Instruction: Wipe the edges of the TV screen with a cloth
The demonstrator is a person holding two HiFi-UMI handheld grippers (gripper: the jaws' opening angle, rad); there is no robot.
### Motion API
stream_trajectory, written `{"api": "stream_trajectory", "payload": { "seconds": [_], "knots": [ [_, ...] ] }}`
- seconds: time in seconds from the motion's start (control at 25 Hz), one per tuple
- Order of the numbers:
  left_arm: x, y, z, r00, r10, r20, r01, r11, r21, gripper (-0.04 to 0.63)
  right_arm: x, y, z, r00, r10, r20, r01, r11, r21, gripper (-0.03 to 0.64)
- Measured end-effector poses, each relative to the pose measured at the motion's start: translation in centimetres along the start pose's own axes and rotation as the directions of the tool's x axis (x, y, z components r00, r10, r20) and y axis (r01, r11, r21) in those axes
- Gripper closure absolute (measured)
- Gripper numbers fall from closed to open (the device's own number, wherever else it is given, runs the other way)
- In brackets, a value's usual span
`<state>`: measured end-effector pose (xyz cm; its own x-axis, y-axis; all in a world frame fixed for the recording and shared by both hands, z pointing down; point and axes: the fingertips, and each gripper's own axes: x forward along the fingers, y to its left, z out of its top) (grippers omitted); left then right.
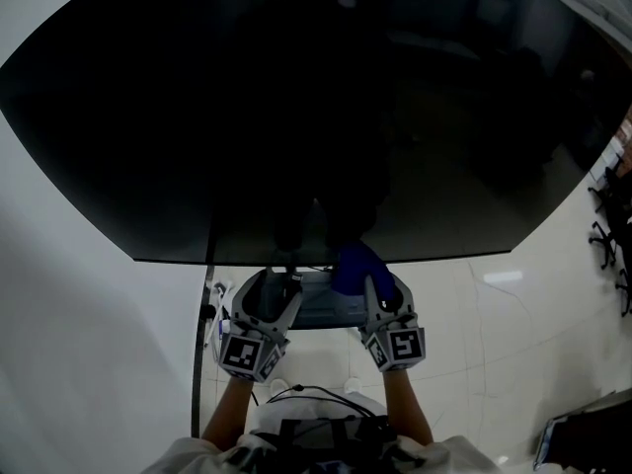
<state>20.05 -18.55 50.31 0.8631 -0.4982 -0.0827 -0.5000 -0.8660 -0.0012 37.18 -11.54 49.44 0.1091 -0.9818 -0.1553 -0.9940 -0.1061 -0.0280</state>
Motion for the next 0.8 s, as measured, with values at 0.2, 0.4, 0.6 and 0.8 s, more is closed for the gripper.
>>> {"api": "stream_trajectory", "payload": {
  "seconds": [0.2, 0.4, 0.6, 0.8],
  "knots": [
    [0.0, 0.5, -0.1, 1.000, 0.007, -0.012, -0.007, 1.000, -0.009, 0.295, 0.3, 0.3, -0.1, 1.000, 0.004, -0.016, -0.004, 1.000, -0.001, 0.551],
    [0.1, 0.5, 0.2, 1.000, 0.007, -0.016, -0.007, 1.000, -0.007, 0.295, 0.6, 1.1, 0.8, 0.999, 0.019, -0.027, -0.018, 0.999, 0.040, 0.551],
    [0.4, 0.6, -0.1, 1.000, -0.007, -0.011, 0.007, 1.000, 0.008, 0.295, 0.9, 0.1, 0.2, 1.000, 0.002, -0.001, -0.002, 1.000, 0.007, 0.551],
    [0.5, 1.2, 0.0, 1.000, -0.008, -0.004, 0.008, 1.000, -0.007, 0.295, 1.3, 0.4, 0.0, 1.000, 0.001, -0.006, -0.001, 1.000, 0.019, 0.551]
  ]
}}
